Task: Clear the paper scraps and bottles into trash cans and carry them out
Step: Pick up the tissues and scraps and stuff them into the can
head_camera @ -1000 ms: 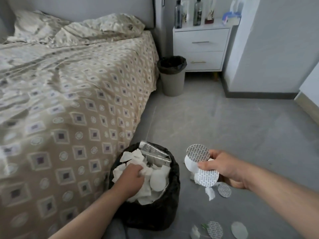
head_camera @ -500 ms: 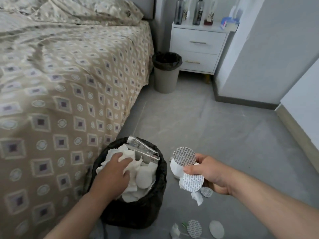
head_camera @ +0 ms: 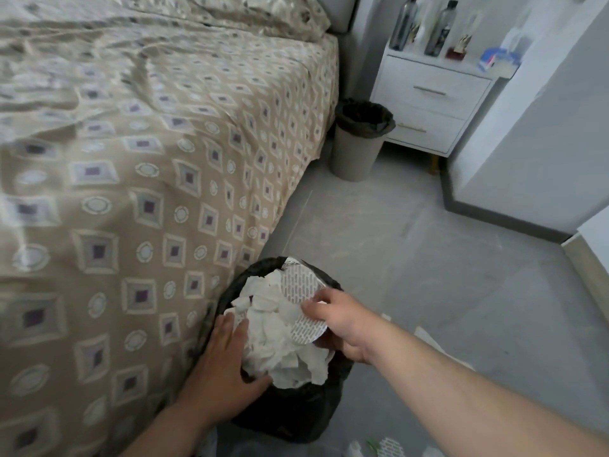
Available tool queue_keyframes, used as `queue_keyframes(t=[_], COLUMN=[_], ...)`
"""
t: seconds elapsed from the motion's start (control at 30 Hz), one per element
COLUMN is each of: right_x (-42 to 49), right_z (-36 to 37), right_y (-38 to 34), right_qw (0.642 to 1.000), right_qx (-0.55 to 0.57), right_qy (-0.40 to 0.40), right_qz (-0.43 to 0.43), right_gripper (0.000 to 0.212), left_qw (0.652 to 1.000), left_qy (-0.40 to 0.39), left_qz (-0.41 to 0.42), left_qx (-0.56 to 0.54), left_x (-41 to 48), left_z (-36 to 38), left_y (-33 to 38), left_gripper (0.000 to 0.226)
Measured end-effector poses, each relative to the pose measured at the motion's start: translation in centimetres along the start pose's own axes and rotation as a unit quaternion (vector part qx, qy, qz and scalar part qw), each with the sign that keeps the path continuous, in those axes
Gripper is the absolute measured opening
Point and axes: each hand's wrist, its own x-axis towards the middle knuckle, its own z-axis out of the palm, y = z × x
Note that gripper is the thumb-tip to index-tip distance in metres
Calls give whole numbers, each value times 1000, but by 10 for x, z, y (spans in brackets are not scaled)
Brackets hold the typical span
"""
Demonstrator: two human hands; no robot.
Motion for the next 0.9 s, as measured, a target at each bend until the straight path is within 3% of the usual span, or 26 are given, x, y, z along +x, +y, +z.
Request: queue_keyframes(t=[0.1,0.23,0.3,0.4,0.5,0.6,0.7,0.77,0.9], right_x=[15,21,21,16,10,11,23,33,50], right_z=[23,27,19,4,-1,11,27,32,34], right_y=[-1,3,5,10,26,44,54,58,72], right_qw=[999,970,943,876,847,861,869,870,863], right_qx=[-44,-220,-289,-415,-477,-485,-477,-477,-493], right_qy=[25,85,110,133,117,69,56,56,48], right_qz=[-5,-65,-123,-206,-203,-139,-119,-111,-99], right_gripper=[9,42,46,48,66,93,99,97,101], left_qw=[999,996,995,995,995,993,990,996,995], left_qy=[13,36,39,36,49,80,104,77,8], left_qz=[10,48,60,65,72,31,-14,-16,29], left_qx=[-29,-71,-74,-72,-45,-78,-90,-50,94], left_x=[1,1,2,5,8,4,6,15,31], left_z=[0,-5,-6,-8,-11,-8,-9,-12,-7], left_y=[-7,-10,-9,-8,-6,-4,-6,-6,-8], left_gripper=[115,118,118,119,117,115,129,138,133])
